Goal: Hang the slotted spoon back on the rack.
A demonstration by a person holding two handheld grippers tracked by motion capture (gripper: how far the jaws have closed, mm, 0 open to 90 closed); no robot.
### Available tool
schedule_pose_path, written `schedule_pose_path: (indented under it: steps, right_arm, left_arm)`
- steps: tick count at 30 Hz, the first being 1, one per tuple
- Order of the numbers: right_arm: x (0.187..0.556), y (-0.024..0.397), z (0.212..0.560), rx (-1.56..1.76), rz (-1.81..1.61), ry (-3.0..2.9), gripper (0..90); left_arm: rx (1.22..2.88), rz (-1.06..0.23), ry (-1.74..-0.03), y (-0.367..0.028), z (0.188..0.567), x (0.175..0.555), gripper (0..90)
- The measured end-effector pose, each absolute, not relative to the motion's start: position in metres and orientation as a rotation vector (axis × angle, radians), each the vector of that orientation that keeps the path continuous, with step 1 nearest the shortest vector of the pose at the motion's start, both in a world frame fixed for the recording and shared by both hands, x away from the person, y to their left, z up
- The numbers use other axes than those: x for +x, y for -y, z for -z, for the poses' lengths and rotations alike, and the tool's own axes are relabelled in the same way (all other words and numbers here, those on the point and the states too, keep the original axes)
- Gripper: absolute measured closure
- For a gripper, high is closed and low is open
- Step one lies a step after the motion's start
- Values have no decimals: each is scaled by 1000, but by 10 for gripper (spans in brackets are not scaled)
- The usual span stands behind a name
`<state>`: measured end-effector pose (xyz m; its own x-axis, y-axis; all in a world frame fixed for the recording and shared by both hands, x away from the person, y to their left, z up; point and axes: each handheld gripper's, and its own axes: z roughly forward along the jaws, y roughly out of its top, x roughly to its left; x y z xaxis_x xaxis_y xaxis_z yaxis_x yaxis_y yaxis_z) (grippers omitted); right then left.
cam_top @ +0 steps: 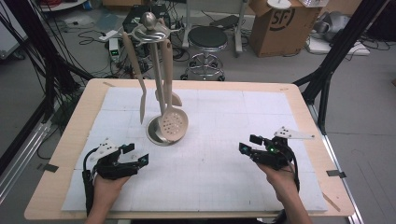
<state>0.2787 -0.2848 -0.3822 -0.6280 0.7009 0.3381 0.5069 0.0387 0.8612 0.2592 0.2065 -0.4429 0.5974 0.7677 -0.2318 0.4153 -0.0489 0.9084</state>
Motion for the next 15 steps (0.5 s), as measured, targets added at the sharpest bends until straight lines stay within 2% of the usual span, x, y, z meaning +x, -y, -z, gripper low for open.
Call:
schedule_pose_path:
  steps: [15]
  right_arm:
    - [271, 301, 408, 1287, -1612, -2104, 262]
  left_arm:
    - [1653, -312, -959, -200, 442, 260, 216]
